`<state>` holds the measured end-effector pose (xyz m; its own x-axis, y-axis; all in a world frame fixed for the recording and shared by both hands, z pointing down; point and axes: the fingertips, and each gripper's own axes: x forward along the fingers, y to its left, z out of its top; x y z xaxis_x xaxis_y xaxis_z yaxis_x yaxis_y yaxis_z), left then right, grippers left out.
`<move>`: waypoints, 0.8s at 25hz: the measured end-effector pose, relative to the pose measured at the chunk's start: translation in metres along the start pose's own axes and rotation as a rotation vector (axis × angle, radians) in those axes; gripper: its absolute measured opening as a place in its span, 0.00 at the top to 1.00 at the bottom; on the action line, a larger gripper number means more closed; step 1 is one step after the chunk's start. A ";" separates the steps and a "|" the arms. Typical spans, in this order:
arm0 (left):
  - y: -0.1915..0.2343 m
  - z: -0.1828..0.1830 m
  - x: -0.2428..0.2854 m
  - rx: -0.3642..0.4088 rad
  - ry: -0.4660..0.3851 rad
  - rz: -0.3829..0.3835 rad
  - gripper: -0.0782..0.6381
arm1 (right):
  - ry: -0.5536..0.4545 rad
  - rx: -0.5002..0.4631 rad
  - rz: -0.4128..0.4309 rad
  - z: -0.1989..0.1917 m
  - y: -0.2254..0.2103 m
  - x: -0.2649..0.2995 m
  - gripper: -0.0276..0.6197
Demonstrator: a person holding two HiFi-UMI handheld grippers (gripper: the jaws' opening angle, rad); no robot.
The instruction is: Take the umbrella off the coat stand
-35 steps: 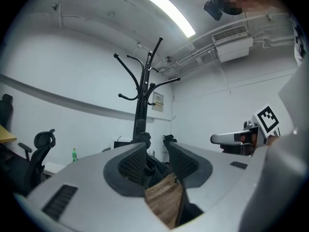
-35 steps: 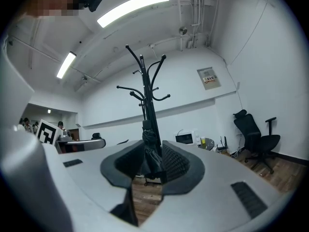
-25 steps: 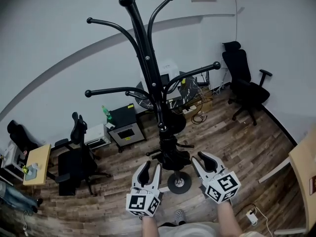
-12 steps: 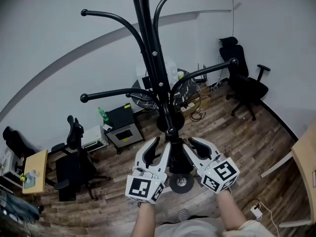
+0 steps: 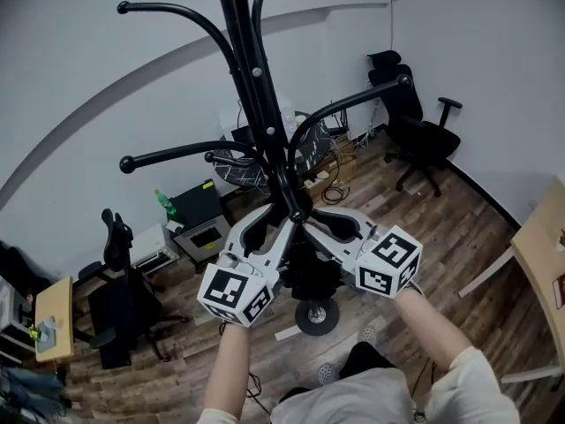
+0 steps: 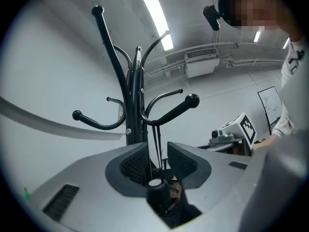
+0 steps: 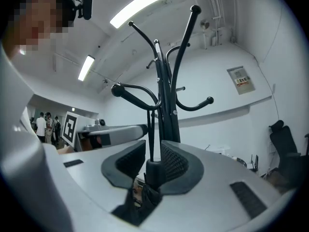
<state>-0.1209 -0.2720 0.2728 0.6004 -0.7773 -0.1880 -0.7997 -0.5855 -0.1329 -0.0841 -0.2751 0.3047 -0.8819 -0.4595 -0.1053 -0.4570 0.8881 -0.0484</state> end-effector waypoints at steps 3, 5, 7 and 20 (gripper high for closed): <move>0.003 0.000 0.005 -0.031 -0.003 -0.002 0.70 | 0.014 -0.030 0.028 0.005 0.004 0.010 0.79; 0.007 0.001 0.005 -0.060 -0.014 -0.001 0.71 | 0.030 -0.034 0.048 0.003 0.006 0.016 0.79; 0.011 0.004 0.007 -0.070 -0.022 -0.003 0.72 | 0.041 -0.054 0.061 0.004 0.006 0.022 0.79; 0.009 0.012 0.019 -0.013 0.022 -0.020 0.75 | 0.036 -0.109 0.070 0.014 0.004 0.030 0.91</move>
<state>-0.1167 -0.2897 0.2559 0.6165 -0.7701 -0.1641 -0.7873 -0.6040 -0.1236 -0.1105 -0.2855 0.2880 -0.9148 -0.3982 -0.0684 -0.4024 0.9131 0.0663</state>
